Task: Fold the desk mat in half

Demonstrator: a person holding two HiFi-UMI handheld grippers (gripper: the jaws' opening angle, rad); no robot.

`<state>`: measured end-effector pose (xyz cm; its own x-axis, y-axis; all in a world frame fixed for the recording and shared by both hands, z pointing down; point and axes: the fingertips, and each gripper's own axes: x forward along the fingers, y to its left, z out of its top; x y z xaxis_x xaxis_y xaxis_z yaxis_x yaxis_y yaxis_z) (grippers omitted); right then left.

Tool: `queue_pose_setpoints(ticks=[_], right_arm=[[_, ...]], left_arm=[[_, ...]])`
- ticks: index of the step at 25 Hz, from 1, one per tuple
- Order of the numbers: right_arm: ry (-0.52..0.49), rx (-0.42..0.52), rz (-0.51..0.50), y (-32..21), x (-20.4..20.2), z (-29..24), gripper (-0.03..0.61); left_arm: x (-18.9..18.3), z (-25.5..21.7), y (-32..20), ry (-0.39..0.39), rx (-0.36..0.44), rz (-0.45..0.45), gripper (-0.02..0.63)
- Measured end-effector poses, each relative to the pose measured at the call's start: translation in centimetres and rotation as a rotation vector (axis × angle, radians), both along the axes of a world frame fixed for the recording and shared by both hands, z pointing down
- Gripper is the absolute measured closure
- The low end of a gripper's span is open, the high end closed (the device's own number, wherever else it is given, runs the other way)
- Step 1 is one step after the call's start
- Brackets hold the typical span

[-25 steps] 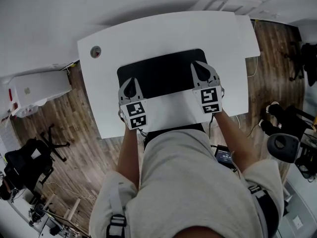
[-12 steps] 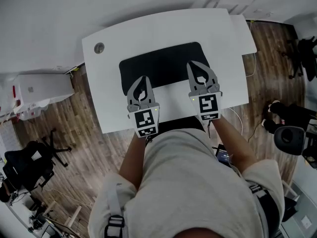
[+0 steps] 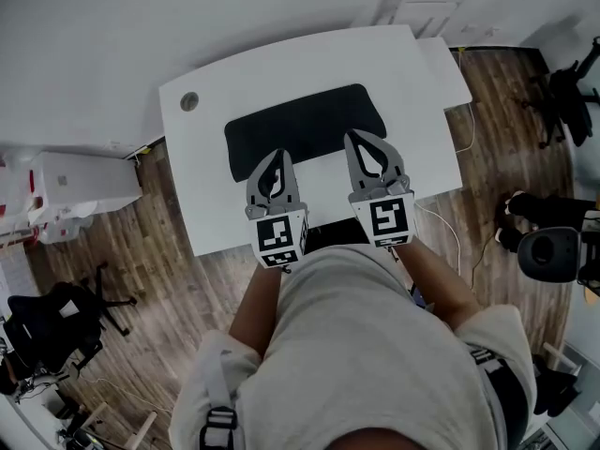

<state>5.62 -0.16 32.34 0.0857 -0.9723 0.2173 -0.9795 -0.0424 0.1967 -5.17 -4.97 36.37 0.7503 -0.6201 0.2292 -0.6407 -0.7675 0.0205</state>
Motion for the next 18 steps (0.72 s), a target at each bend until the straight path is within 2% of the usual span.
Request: queue_pose_setpoints(ticks=[9, 18], right_arm=[[0.013, 0.01, 0.046, 2.7, -0.3, -1.0, 0.54], [0.027, 0.004, 0.052, 4.9, -0.6, -0.9, 0.54]], left_arm=[[0.7, -2.1, 2.7, 0.059, 0.02, 0.045, 0.601], [1.0, -2.2, 5.3, 0.062, 0.014, 0.071, 0.601]])
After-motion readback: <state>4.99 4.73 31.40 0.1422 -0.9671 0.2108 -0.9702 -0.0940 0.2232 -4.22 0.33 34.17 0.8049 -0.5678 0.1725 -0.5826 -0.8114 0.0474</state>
